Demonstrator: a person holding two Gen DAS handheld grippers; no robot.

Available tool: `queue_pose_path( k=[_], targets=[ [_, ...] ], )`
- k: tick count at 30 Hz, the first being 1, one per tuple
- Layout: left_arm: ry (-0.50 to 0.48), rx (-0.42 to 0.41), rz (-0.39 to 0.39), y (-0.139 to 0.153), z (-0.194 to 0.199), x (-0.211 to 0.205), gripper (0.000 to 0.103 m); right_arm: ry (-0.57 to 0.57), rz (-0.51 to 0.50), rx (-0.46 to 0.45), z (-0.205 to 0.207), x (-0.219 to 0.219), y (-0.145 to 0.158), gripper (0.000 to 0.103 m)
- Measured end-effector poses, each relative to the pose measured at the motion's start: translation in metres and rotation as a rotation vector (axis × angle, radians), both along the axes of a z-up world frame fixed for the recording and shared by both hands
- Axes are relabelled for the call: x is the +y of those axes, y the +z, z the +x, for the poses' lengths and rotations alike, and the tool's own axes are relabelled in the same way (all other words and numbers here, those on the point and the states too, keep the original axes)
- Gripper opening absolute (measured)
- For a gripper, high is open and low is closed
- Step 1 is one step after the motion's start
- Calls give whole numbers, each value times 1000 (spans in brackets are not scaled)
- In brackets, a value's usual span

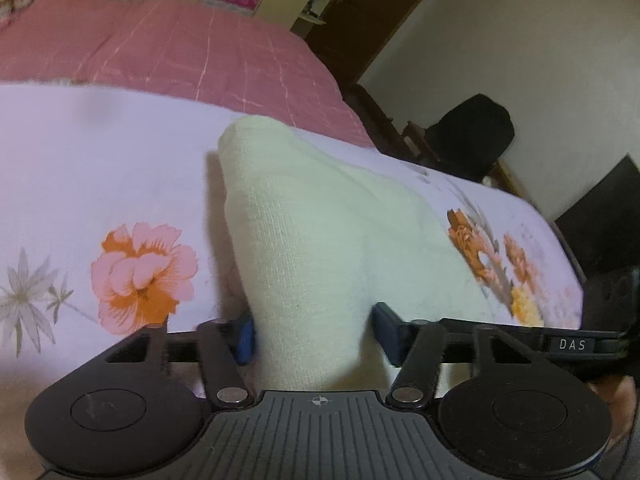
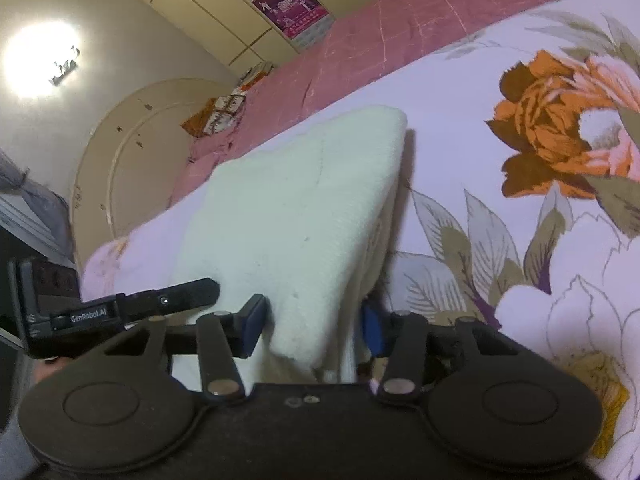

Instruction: Fold small clothes

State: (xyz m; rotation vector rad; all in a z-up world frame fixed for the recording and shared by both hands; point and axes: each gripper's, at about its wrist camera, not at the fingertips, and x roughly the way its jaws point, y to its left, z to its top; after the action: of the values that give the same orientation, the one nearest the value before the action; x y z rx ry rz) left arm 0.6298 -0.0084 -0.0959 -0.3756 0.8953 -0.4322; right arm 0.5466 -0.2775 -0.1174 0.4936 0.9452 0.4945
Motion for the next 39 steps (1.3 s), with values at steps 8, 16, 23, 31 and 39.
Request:
queue_pose_path(
  k=[8, 16, 23, 31, 39],
  targets=[
    [-23, -58, 97, 22, -11, -8, 36, 5, -177, -95, -19, 28, 19, 30],
    [-57, -133, 181, 55, -34, -16, 35, -3, -215, -144, -36, 33, 37, 29],
    [-50, -170, 179, 85, -66, 3, 35, 9, -236, -191, -58, 46, 68, 29],
    [1, -163, 206, 99, -123, 64, 35, 75, -252, -227, -86, 101, 85, 29],
    [74, -92, 193, 85, -177, 156, 36, 169, -211, -215, -111, 182, 75, 29]
  ],
)
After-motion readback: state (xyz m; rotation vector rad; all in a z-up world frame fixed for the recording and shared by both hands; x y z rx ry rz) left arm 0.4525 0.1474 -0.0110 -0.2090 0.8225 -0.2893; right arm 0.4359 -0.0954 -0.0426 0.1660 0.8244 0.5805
